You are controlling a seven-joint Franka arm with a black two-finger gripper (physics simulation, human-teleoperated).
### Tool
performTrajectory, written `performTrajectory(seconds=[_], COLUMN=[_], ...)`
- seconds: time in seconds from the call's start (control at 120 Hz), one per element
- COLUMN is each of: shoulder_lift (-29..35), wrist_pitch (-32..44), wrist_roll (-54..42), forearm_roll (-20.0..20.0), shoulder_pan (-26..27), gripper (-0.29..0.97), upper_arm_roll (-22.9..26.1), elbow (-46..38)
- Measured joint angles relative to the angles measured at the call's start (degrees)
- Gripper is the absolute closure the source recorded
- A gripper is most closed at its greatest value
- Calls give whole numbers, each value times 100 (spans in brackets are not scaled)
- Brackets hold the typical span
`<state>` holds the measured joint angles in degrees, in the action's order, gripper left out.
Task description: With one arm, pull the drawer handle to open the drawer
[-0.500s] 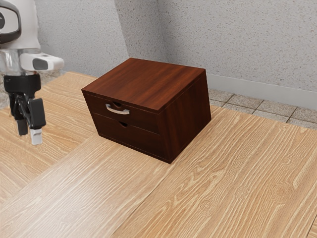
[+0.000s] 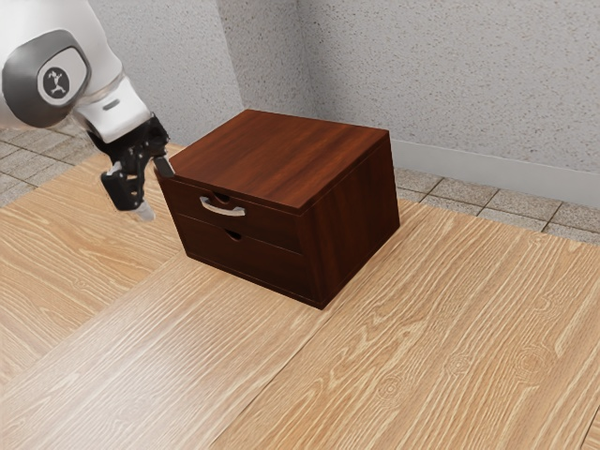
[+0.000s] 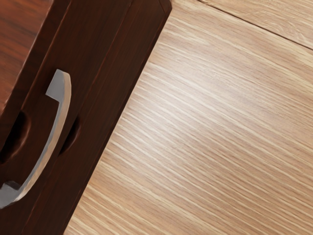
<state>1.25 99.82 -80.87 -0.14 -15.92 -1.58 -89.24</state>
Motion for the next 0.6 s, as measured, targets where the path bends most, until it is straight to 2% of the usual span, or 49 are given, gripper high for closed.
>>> performTrajectory(seconds=[0.167, 0.308, 0.417, 0.6], shoulder_lift=[-291, -189, -53, -132], wrist_pitch=[735, 1024, 1146, 1249], wrist_roll=[-1626, -2658, -3255, -3726], forearm_roll=[-392, -519, -561, -575], shoulder_pan=[-133, -76, 17, 16], gripper=[14, 22, 28, 37], upper_arm_roll=[177, 147, 60, 65], elbow=[-24, -264, -622, -653])
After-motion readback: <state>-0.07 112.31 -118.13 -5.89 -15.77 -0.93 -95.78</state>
